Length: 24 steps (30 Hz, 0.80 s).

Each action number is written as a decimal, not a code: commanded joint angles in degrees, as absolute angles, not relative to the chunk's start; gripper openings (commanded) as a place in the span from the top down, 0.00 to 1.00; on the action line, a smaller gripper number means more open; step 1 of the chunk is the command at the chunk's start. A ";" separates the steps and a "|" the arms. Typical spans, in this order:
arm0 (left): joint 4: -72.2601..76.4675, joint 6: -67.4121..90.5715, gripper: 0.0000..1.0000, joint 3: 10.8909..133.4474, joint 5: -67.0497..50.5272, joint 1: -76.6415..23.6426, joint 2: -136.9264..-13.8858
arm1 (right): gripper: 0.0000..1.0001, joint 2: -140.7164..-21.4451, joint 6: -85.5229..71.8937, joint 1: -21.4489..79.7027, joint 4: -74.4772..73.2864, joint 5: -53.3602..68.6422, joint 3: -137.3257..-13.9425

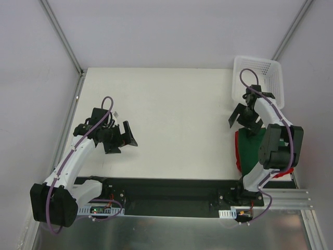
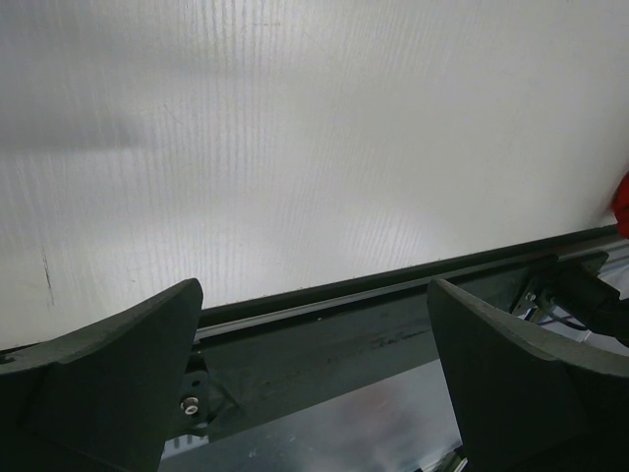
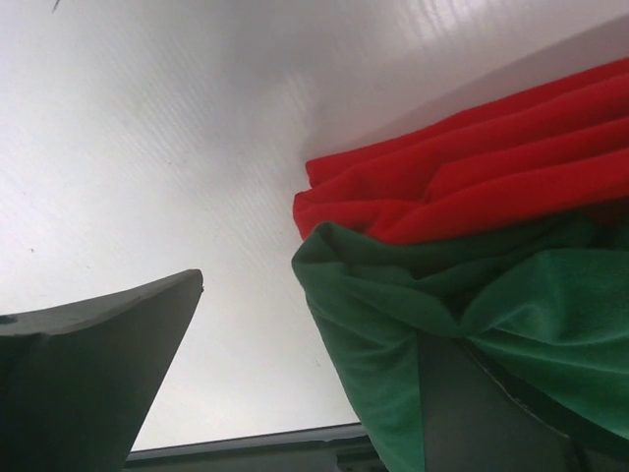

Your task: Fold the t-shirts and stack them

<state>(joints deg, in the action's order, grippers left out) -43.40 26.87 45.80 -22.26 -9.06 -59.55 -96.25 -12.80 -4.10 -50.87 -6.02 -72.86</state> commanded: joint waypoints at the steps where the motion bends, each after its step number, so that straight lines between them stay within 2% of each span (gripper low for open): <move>1: -43.51 27.77 0.01 45.18 -23.12 -9.49 -57.75 | 0.04 -98.69 -12.83 -2.02 -47.02 -2.03 -75.06; 6: -43.86 27.86 0.01 45.26 -23.29 -9.40 -57.57 | 0.04 -96.95 -13.80 -1.05 -49.21 -5.62 -76.29; 16: -43.86 27.86 0.01 45.35 -23.73 -9.49 -57.83 | 0.04 -93.52 -12.31 -2.90 -60.55 -18.19 -89.82; 24: -43.86 27.77 0.01 45.44 -24.34 -9.49 -58.01 | 0.04 -95.97 -10.03 -12.82 -59.42 -15.91 -88.77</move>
<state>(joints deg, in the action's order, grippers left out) -43.35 27.07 45.43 -22.74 -9.06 -58.74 -95.29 -12.01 -8.27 -57.76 -15.40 -88.71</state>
